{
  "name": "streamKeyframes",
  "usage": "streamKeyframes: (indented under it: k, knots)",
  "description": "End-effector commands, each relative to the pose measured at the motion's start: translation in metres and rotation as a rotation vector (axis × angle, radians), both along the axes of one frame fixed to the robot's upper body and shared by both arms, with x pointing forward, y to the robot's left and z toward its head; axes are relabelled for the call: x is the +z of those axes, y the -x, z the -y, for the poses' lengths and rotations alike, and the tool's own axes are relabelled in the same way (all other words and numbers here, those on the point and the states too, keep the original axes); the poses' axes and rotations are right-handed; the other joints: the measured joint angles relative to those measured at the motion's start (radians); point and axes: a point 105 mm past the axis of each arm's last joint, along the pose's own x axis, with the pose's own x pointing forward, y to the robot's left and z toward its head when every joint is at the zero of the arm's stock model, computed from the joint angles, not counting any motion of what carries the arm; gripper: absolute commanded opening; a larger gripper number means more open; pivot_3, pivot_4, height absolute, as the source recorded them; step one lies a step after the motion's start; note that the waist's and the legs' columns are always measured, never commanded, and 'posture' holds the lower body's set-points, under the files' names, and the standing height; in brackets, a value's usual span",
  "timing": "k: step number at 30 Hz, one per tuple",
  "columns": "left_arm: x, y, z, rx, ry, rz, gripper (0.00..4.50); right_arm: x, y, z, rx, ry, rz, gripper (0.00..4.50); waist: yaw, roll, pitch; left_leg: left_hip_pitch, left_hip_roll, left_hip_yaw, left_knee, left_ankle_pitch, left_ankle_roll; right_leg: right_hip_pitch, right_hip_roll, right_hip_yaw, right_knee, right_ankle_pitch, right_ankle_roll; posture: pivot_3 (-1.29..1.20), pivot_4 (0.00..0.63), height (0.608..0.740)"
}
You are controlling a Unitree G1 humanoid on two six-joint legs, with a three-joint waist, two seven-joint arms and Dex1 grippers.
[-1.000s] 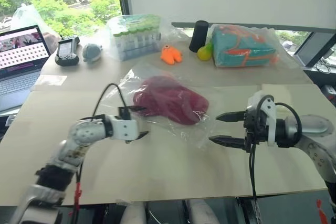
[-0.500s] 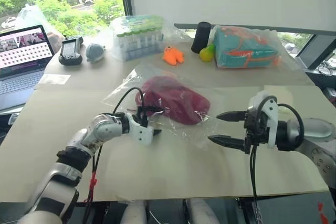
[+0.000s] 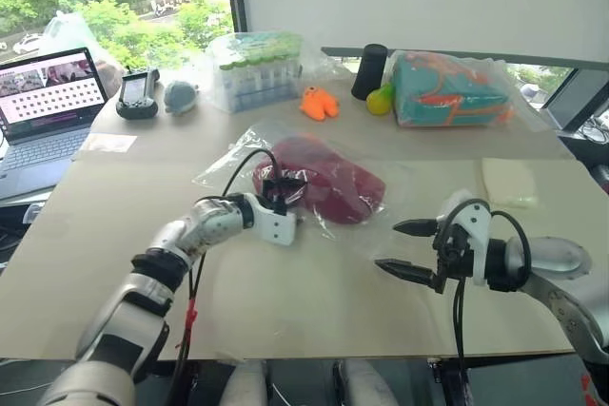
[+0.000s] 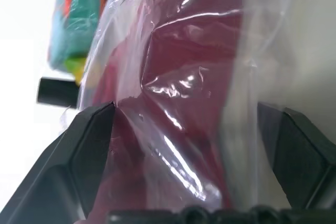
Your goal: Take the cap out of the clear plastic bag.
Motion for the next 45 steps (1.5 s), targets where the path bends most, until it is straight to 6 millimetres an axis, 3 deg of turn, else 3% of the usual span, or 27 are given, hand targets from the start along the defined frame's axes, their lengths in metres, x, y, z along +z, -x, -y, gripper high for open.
streamKeyframes:
  k: [1, 10, 14, 21, 25, 34, 45]
  knots:
    - [-0.02, 0.009, 0.015, 0.03, -0.034, 0.004, 4.5, 0.014, 0.0, 0.001, 0.0, -0.006, 0.076, 4.47, 0.003, 0.0, 0.0, 0.0, 0.0, 0.0, 0.0, 0.0, 0.0, 0.0, 0.0, 0.0, 0.0, 0.0, 0.0, 0.0, 0.15, 0.74]
    - [-0.038, 0.017, 0.046, 0.103, -0.029, 0.032, 4.5, 0.018, -0.001, -0.001, -0.006, -0.025, 0.083, 4.47, 0.022, 0.003, -0.007, 0.001, -0.001, -0.001, 0.0, 0.0, 0.0, 0.002, -0.001, 0.0, -0.001, -0.001, 0.001, 0.0, 0.15, 0.74]
    - [-0.055, 0.013, 0.049, 0.151, -0.075, 0.013, 4.5, 0.02, -0.002, -0.001, -0.008, -0.036, 0.088, 4.47, 0.026, 0.005, -0.011, 0.006, -0.003, -0.002, 0.0, 0.0, 0.0, 0.011, -0.002, -0.001, -0.005, -0.002, 0.003, 0.0, 0.15, 0.74]
    - [-0.062, 0.012, 0.051, 0.158, -0.092, -0.009, 4.5, 0.021, -0.002, -0.002, -0.012, -0.038, 0.091, 4.47, 0.025, 0.004, -0.027, 0.009, -0.006, -0.004, 0.0, 0.0, 0.0, 0.015, -0.004, 0.0, -0.006, -0.003, 0.005, 0.0, 0.15, 0.74]
    - [-0.063, 0.012, 0.053, 0.151, -0.091, -0.019, 3.5, 0.02, -0.002, -0.002, -0.014, -0.039, 0.092, 4.5, 0.022, 0.004, -0.03, 0.009, -0.006, -0.004, 0.0, 0.0, 0.0, 0.015, -0.004, 0.0, -0.006, -0.003, 0.005, 0.0, 0.15, 0.74]
    - [-0.068, 0.015, 0.053, 0.142, -0.101, -0.034, 0.17, 0.02, -0.002, -0.001, -0.017, -0.037, 0.091, 4.5, 0.021, 0.009, -0.034, 0.009, -0.007, -0.005, -0.001, 0.0, 0.0, 0.016, -0.005, 0.0, -0.007, -0.004, 0.005, 0.0, 0.15, 0.74]
    - [-0.07, 0.021, 0.057, 0.107, -0.104, -0.038, 0.03, 0.018, -0.002, -0.002, -0.023, -0.036, 0.086, 4.5, 0.019, 0.013, -0.038, 0.009, -0.008, -0.006, -0.004, 0.0, 0.0, 0.017, -0.005, 0.0, -0.013, -0.004, 0.005, 0.0, 0.15, 0.74]
